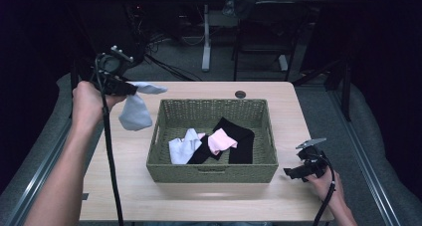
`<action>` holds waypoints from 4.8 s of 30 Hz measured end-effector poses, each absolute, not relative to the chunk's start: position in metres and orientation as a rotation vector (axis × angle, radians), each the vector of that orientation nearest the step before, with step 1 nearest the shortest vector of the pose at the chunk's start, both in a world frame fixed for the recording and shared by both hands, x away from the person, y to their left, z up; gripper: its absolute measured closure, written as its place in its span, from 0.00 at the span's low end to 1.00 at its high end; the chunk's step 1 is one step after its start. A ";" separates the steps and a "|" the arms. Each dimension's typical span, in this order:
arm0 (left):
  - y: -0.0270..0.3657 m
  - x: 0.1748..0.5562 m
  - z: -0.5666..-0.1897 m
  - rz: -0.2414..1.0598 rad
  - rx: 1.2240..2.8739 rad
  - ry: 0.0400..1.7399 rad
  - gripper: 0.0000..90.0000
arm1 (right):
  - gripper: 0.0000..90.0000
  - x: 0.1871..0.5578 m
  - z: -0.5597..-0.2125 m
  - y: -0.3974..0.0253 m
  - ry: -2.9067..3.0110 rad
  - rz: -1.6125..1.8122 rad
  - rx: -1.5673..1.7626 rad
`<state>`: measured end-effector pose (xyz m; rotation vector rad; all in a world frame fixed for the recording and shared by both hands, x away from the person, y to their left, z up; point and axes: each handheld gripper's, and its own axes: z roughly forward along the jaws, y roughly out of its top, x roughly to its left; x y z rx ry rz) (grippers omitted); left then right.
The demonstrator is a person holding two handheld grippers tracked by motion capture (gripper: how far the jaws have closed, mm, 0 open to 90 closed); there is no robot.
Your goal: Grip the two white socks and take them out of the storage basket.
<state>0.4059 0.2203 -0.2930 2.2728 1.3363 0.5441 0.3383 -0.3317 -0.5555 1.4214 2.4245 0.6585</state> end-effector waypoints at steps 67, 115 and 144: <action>0.278 0.409 -0.438 0.341 2.153 1.631 0.25 | 0.00 0.339 -0.556 -0.330 2.430 0.636 1.424; 0.087 0.438 -0.489 0.082 2.487 1.157 0.50 | 0.00 0.339 -0.555 -0.330 2.425 0.663 1.410; 0.111 0.432 -0.439 0.119 2.418 1.131 0.96 | 0.00 0.339 -0.555 -0.329 2.437 0.660 1.402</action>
